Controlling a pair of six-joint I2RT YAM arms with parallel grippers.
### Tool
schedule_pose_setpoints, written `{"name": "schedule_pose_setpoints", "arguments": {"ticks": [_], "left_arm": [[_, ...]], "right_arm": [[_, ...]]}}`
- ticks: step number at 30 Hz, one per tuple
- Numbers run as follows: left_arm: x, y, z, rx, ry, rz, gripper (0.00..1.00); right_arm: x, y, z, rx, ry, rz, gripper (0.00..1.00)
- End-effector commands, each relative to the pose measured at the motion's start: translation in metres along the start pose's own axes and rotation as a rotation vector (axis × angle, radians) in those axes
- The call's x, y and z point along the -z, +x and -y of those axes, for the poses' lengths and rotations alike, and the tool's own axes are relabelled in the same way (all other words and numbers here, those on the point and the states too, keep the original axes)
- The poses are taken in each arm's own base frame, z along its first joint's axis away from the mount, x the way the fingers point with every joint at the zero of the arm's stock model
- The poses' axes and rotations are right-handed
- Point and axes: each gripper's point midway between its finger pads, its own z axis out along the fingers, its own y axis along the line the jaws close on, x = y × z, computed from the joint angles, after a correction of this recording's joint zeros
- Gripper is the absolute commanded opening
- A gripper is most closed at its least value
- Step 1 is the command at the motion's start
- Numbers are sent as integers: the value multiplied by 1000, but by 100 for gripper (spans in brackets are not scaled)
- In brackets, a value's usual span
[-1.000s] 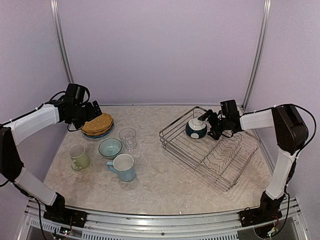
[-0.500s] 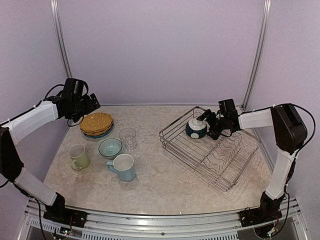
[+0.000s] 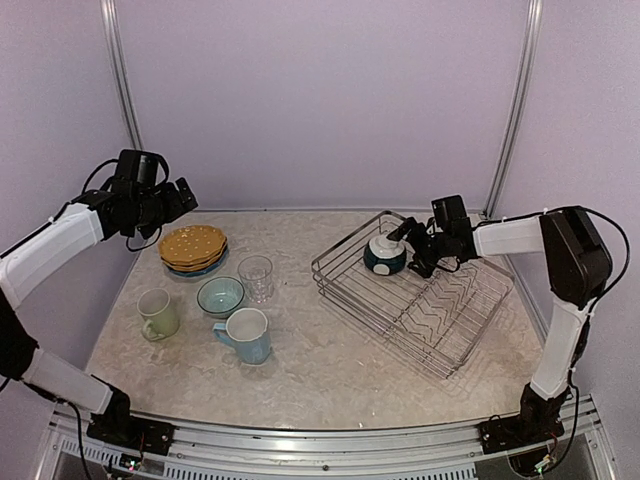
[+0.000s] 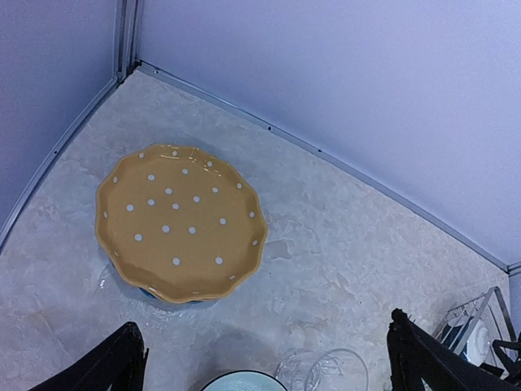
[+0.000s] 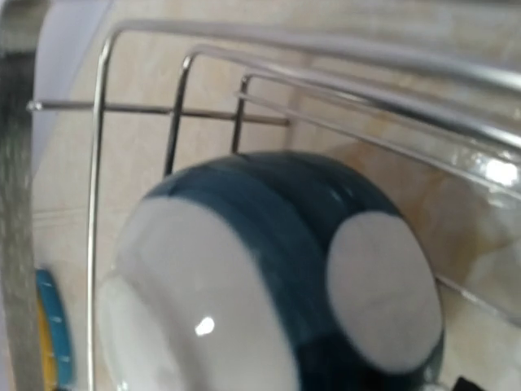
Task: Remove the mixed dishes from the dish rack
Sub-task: Grab the bowl from the dish rack.
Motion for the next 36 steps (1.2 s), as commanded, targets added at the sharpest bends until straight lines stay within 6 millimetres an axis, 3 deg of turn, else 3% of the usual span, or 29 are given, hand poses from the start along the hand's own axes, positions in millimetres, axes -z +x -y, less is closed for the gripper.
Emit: {"name": "schedule_pose_setpoints", "arguments": {"ticks": [1, 4, 11, 19, 25, 29, 36], "left_arm": [[27, -11, 18, -42, 65, 24, 99], [39, -14, 23, -53, 83, 31, 99], [65, -21, 33, -78, 140, 56, 99], [82, -26, 37, -105, 161, 65, 99], [90, -29, 38, -103, 180, 74, 99], [96, -30, 38, -107, 186, 78, 99], [103, -35, 39, -104, 197, 96, 99]], "right_arm": [[28, -1, -12, 125, 138, 24, 100], [30, 5, -12, 136, 174, -2, 100], [6, 31, 3, -97, 168, -55, 100], [-13, 28, 18, -223, 175, 1, 100], [-27, 11, 25, -158, 166, 71, 100], [-24, 8, 22, -95, 182, 88, 100], [-33, 8, 4, -90, 7, 92, 100]]}}
